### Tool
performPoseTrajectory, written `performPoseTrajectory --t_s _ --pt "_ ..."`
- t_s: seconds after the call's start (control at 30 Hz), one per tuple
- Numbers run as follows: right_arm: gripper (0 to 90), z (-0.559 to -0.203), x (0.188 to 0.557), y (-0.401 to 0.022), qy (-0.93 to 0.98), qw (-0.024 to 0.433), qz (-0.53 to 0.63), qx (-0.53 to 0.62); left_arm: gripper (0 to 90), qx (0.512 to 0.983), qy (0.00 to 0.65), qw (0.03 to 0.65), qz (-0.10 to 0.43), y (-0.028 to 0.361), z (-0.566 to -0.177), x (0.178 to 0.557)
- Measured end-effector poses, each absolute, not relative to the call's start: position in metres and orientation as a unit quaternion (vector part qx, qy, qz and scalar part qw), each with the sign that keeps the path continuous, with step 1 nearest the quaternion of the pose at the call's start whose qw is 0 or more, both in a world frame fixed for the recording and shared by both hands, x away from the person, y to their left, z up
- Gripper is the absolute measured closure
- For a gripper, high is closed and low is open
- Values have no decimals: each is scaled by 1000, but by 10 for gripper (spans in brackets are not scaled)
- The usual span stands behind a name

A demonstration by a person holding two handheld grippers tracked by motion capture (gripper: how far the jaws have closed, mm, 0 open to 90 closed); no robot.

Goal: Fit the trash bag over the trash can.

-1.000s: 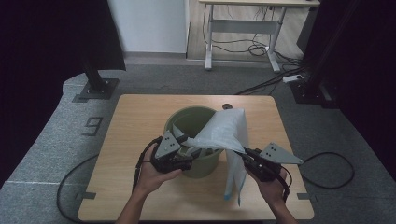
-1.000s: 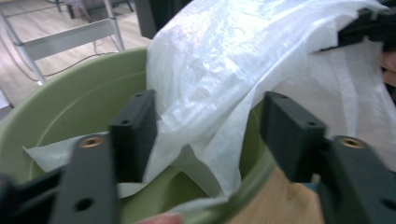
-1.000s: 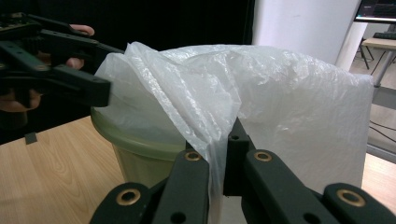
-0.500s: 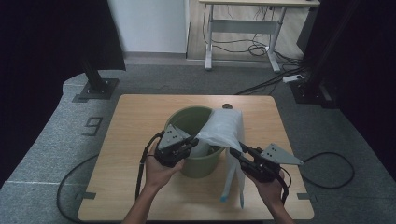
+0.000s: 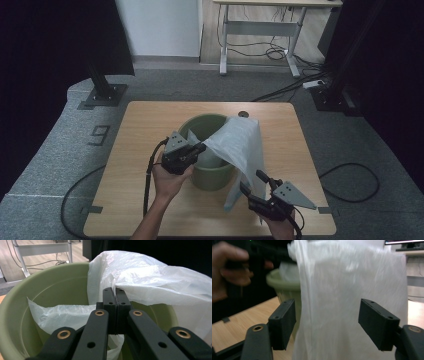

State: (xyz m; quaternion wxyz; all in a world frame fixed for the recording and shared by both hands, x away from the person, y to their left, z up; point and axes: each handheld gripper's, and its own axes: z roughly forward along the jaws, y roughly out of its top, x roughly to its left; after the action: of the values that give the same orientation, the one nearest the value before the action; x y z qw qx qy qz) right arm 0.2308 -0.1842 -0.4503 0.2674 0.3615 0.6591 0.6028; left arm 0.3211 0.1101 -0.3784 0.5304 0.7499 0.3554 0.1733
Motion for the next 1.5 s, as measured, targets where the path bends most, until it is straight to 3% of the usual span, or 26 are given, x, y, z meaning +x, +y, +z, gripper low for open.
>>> performPoseTrajectory --t_s 0.27,0.37,0.57,0.7,1.33,1.5 --pt "254 -472 237 -164 672 270 577 378 887 752 351 533 169 111 -376 319" --pt "291 -476 242 -160 674 274 570 383 887 752 349 534 165 110 -376 319" --pt "708 -479 255 -166 686 272 568 364 885 753 349 532 167 111 -376 318" --pt "884 -474 258 -176 683 282 570 358 886 754 347 533 167 114 -376 319" --pt "889 -396 269 -189 656 348 594 308 870 745 376 520 182 146 -378 327" --pt "889 -395 270 -183 663 341 595 300 737 736 365 536 195 148 -371 319"
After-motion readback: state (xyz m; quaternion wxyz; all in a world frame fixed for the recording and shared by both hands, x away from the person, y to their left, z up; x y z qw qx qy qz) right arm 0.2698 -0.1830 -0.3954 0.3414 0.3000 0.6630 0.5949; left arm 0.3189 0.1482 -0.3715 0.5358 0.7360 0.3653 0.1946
